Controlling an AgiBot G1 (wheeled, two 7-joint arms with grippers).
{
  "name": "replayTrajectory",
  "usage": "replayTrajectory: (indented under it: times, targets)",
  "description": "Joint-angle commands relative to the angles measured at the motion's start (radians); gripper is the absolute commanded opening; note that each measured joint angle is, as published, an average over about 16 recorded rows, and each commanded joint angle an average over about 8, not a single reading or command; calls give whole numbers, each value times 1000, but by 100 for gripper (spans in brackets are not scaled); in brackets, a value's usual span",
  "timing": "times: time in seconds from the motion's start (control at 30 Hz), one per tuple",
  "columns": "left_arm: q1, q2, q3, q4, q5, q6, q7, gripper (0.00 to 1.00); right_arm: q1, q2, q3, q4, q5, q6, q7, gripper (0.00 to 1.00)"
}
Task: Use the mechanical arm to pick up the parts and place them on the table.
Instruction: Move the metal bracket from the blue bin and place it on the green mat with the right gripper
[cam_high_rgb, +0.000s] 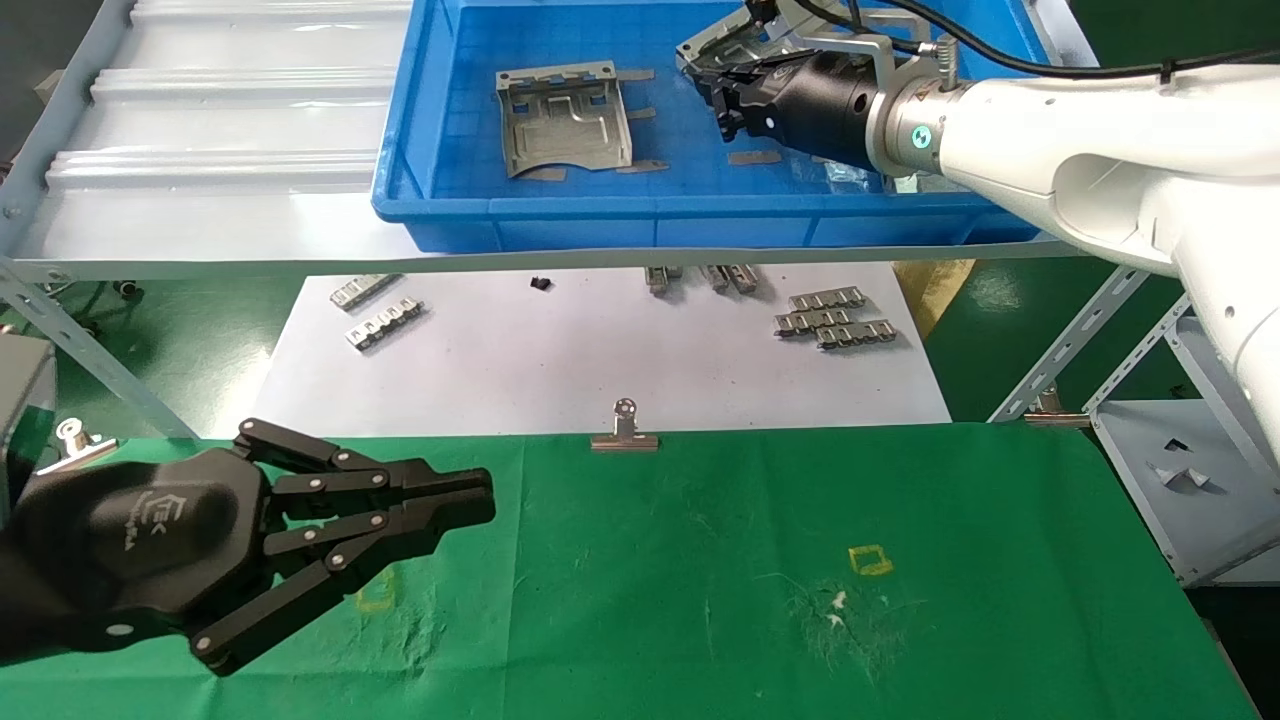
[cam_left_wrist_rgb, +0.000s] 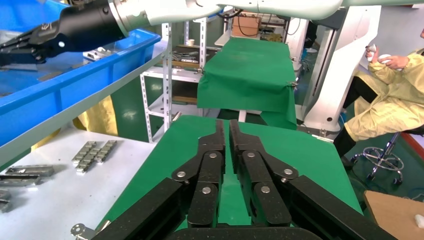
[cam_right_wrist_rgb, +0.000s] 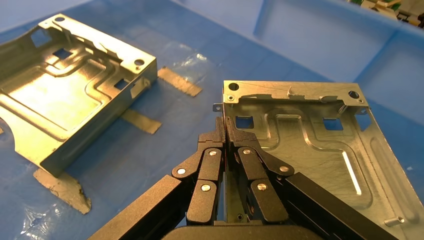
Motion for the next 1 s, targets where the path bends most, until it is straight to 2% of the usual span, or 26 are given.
replayTrajectory:
  times: [0.03, 0.3, 0.5, 0.77, 1.0]
  targets:
    - [0, 0, 0, 0, 0, 0, 0, 100, 8, 2, -1, -7, 8, -9, -10, 0]
    - [0, 0, 0, 0, 0, 0, 0, 100, 62, 36, 19, -47, 48, -127, -74, 0]
    - [0, 0, 0, 0, 0, 0, 0, 100, 104, 93, 17, -72, 49, -263, -127, 0]
    - [0, 0, 0, 0, 0, 0, 0, 100, 165, 214, 9, -68, 42, -529, -191, 0]
    - [0, 0, 0, 0, 0, 0, 0, 100, 206, 319, -9, -39, 28, -807, -248, 0]
